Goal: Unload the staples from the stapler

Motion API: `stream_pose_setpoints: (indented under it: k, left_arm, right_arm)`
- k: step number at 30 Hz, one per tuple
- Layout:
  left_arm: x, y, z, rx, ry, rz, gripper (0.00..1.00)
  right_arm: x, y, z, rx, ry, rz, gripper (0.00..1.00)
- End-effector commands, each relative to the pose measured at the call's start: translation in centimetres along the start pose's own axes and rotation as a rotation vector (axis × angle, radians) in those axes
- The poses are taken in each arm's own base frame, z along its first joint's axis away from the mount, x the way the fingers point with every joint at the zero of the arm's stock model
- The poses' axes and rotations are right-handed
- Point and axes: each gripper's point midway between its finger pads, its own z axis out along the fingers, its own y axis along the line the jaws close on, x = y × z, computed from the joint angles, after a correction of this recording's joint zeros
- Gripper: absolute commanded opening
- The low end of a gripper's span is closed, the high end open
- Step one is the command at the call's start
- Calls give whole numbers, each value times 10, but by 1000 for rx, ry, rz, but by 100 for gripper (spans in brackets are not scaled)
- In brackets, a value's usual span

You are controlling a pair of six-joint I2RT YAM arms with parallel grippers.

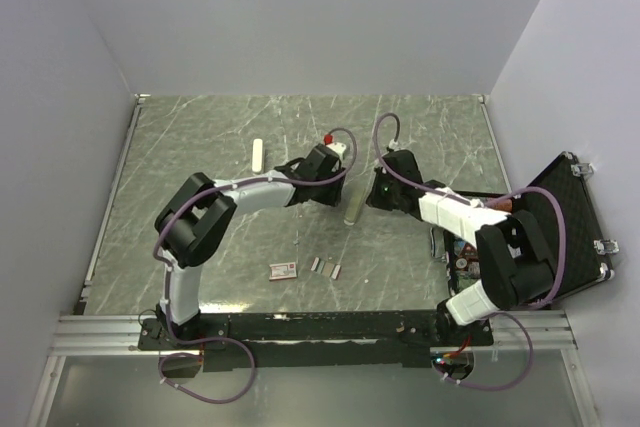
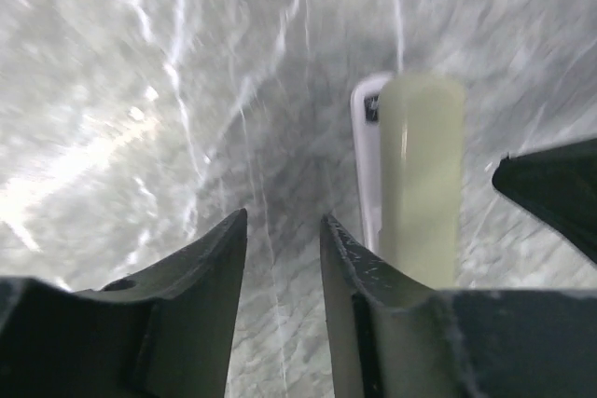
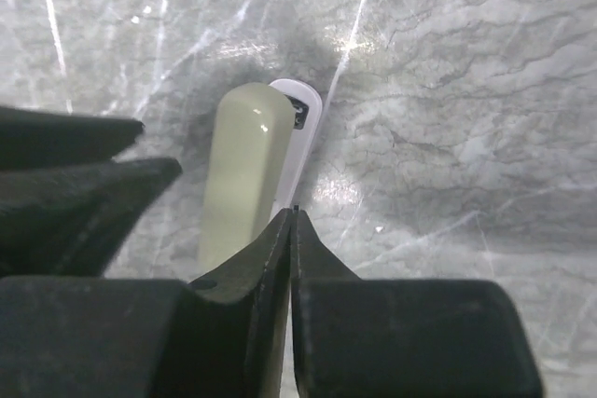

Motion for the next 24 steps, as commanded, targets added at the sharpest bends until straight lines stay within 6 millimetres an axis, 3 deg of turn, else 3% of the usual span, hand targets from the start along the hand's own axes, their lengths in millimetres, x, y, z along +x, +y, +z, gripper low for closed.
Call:
stream_pose_setpoints:
  k: [1,8,13,15,24]
  left_arm:
    - [-57,-10,-35,-15,-141,-35,45]
    - [-71,-44,-56,123,-161,1,55]
    - [-69,-65,-51,195,-141,33,61]
    - [-65,-72,-45,191,-132,58,68]
    - [-47,-81,-16,143,-86,93,69]
  right_arm:
    - [-32,8,-25,-6,-107,-18,14]
    - [-43,6,-58,1,-189,-24,50]
    - [-50,3,-91,-1,-256,-28,59]
    - [-52,2,-103,-1,-281,-31,63]
    - [-49,-5,-131,6,-325,-31,72]
